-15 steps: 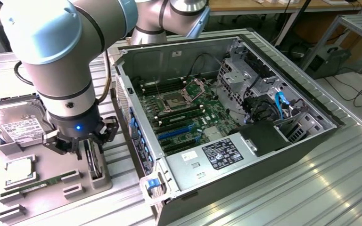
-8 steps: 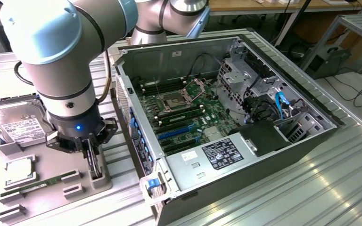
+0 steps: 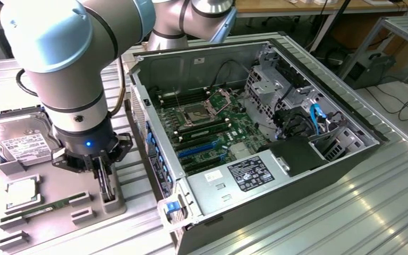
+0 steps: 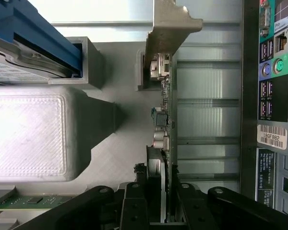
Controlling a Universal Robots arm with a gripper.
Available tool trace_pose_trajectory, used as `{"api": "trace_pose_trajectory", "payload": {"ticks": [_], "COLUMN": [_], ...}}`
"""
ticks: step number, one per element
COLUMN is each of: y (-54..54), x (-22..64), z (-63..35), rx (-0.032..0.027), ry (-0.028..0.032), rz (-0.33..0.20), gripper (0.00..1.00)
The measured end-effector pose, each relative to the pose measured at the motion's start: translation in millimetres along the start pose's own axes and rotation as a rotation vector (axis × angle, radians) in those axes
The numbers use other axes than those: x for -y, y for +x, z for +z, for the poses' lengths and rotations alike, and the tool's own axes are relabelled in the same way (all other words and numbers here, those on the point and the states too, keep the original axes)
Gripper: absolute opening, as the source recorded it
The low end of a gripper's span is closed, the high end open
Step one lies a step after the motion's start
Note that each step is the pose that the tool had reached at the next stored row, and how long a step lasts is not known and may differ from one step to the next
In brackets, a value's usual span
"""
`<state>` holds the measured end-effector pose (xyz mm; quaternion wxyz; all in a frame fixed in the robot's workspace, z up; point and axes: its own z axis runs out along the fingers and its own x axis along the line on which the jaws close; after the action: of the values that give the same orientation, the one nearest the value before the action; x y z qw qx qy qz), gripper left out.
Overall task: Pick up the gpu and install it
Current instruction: 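Pick up the gpu and move the gpu toward the slot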
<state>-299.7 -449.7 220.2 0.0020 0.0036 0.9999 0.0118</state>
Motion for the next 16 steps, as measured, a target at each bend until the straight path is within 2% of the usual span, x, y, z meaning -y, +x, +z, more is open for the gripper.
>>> {"api": "trace_pose_trajectory", "payload": {"ticks": [1, 2, 4, 8, 12, 16], "y": [0.0, 0.0, -0.1, -0.2, -0.2, -0.2], "x": [-0.1, -0.4, -0.7, -1.1, -1.1, -1.3], "z": [-5.7, -17.3, -31.0, -46.2, -49.7, -54.4], "rx": [-0.0003, -0.0003, -0.0003, -0.0003, -0.0001, -0.0001], "ry": [0.0003, 0.0003, 0.0002, 0.0021, 0.0058, 0.0066], "rz": [0.0, 0.0, 0.0, 0.0, 0.0, 0.0], "gripper": [0.28, 0.28, 0.28, 0.28, 0.28, 0.28]}}
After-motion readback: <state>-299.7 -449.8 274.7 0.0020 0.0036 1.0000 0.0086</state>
